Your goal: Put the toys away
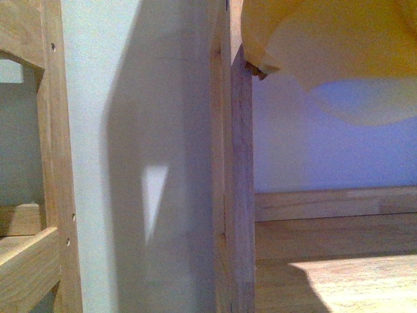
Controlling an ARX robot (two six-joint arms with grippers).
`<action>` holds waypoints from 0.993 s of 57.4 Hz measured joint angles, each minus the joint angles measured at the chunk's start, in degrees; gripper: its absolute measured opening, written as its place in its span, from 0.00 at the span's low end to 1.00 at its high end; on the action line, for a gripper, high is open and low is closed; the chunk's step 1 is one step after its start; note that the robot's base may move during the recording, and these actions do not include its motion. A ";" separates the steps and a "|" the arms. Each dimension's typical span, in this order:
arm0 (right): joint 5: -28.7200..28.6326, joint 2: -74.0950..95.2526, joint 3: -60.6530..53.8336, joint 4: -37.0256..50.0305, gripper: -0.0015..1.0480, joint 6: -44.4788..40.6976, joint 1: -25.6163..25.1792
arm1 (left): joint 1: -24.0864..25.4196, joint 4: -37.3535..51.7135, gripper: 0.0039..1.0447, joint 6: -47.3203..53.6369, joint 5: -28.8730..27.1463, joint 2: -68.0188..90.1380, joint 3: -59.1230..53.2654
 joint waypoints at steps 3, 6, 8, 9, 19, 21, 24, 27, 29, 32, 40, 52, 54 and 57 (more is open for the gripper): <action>-0.81 0.87 1.60 -0.09 0.16 -0.13 -0.92 | 0.00 0.00 0.95 -0.02 0.00 0.00 0.00; -2.08 1.86 3.67 -0.09 0.16 -0.28 -2.54 | 0.00 0.00 0.95 -0.02 0.00 0.00 0.00; -2.67 2.23 4.50 -0.09 0.16 -0.28 -3.19 | 0.00 0.02 0.95 -0.02 0.00 0.00 0.00; -3.21 2.60 5.31 -0.09 0.16 -0.28 -3.87 | 0.00 0.02 0.95 -0.02 0.00 0.00 0.00; -5.99 5.18 10.80 0.63 0.16 -0.63 -7.41 | 0.00 0.02 0.95 -0.02 0.00 0.00 0.00; -6.40 5.70 12.02 0.96 0.16 -0.74 -8.00 | 0.02 0.02 0.95 0.00 0.00 0.00 0.00; -6.60 6.29 13.60 1.29 0.16 -0.94 -8.74 | 0.00 0.00 0.95 -0.02 0.00 0.00 0.00; -7.10 6.93 15.17 1.73 0.16 -1.22 -9.57 | 0.00 0.02 0.95 -0.02 0.00 0.00 0.00; -7.52 7.41 16.33 2.10 0.16 -1.42 -10.21 | 0.02 0.00 0.95 0.00 0.00 0.00 0.00; -8.26 8.07 17.88 2.34 0.16 -1.53 -11.28 | 0.00 0.00 0.95 0.00 0.00 0.00 0.00; -11.72 9.97 21.44 2.69 0.16 -0.87 -15.96 | 0.00 0.02 0.95 -0.02 0.00 0.00 0.00; -16.55 14.45 27.65 3.98 0.16 3.87 -26.62 | 0.00 0.02 0.95 -0.02 0.00 0.00 0.00; -16.55 15.28 28.59 4.37 0.16 4.46 -27.67 | 0.00 0.00 0.95 -0.02 0.00 0.00 0.00; -16.52 17.00 30.47 4.96 0.16 5.73 -29.35 | 0.00 0.02 0.95 0.00 0.00 0.00 0.00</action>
